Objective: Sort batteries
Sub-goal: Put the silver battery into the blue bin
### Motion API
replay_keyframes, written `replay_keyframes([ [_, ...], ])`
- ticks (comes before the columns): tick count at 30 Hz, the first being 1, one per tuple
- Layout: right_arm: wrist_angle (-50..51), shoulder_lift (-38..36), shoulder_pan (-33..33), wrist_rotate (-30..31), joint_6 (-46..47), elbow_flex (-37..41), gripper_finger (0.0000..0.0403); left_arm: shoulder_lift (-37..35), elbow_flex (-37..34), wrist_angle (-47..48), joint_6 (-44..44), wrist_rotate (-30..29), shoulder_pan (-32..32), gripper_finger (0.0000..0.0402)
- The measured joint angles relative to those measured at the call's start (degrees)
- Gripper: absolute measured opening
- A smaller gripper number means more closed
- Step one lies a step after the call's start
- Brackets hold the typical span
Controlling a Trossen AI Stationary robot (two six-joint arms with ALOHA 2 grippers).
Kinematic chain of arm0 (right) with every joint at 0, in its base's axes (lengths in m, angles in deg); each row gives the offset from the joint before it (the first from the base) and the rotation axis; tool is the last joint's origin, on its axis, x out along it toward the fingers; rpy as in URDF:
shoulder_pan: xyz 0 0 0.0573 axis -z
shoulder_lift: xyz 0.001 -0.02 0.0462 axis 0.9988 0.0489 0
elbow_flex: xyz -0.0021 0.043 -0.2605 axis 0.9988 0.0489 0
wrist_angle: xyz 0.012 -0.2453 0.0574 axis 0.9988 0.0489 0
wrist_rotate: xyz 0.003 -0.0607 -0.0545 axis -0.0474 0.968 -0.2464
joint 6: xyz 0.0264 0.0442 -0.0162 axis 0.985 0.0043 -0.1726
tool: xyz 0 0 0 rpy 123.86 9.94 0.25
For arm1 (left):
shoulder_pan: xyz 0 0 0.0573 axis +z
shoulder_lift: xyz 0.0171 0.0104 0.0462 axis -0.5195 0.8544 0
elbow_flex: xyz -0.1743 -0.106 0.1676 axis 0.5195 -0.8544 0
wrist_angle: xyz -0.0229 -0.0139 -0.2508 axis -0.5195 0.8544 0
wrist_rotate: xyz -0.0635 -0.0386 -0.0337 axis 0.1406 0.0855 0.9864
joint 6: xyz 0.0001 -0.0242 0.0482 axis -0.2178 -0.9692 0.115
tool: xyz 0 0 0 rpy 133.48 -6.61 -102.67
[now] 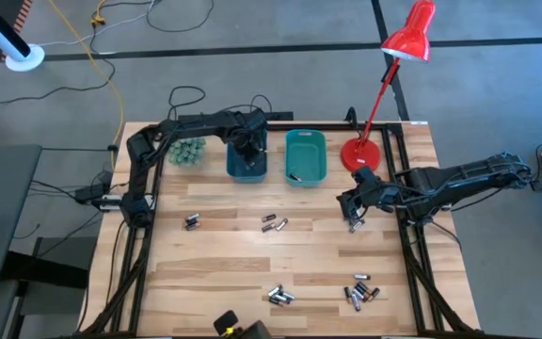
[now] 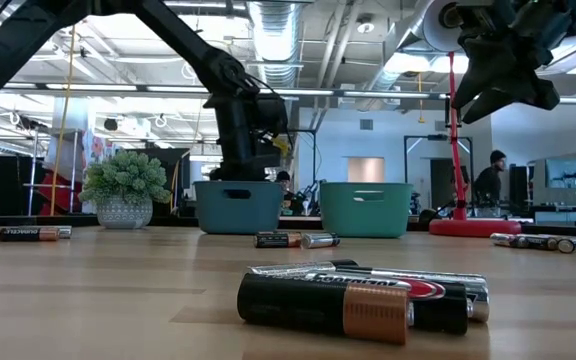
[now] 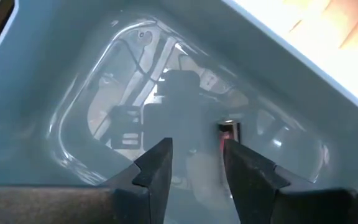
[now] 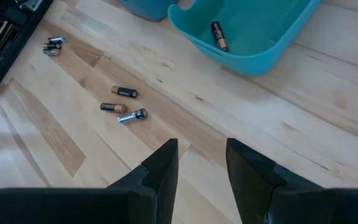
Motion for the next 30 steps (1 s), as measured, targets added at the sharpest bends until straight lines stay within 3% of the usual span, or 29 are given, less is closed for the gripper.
replay_keyframes([
  [7,0.0,0.0,0.0,0.0,0.0,0.0,0.0152,-3.9,0.0,0.5,-0.9,0.0,0.0,0.0141],
  [18,2.4,0.0,0.0,0.0,0.2,0.0,0.0152,-18.8,0.0,4.4,-5.8,-1.2,-1.1,0.0141],
  [30,16.4,0.0,1.0,-1.6,11.8,0.0,0.0152,-32.1,-4.8,8.5,-13.1,-6.8,-13.3,0.0141],
])
